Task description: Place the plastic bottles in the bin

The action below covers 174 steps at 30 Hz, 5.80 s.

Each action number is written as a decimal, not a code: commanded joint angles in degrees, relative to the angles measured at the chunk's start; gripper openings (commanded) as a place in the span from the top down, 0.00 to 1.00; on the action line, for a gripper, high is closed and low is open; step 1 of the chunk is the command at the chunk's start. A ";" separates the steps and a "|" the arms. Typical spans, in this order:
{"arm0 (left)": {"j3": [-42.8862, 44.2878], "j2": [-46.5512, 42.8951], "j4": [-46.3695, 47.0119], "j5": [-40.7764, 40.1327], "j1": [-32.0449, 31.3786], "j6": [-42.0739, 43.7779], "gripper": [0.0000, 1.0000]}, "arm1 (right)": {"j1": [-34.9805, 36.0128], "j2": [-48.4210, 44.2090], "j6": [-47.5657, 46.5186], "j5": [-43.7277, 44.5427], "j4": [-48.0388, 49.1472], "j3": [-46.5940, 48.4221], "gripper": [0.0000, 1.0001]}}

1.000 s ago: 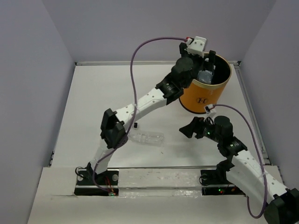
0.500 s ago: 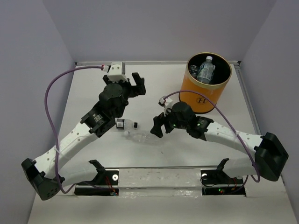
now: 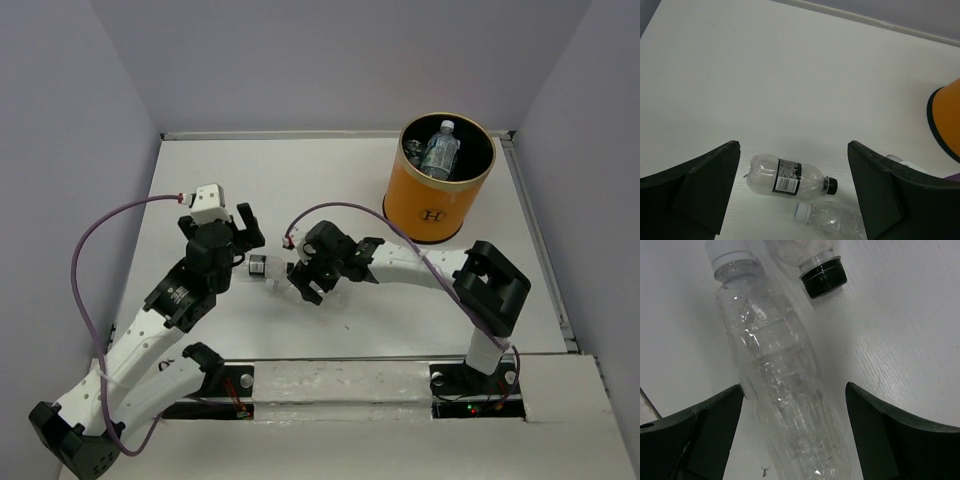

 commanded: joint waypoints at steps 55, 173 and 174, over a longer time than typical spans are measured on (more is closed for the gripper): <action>-16.21 7.38 -1.82 5.60 9.40 -41.49 0.01 | -53.86 -21.73 13.38 23.90 45.00 -7.98 0.31; 19.28 15.94 30.34 -0.73 -16.52 8.69 0.01 | -27.23 -69.45 29.65 -11.25 20.13 -38.14 1.00; 17.13 13.12 28.96 -1.60 -16.52 8.17 0.01 | -27.23 -69.98 29.64 -12.13 19.95 -35.43 1.00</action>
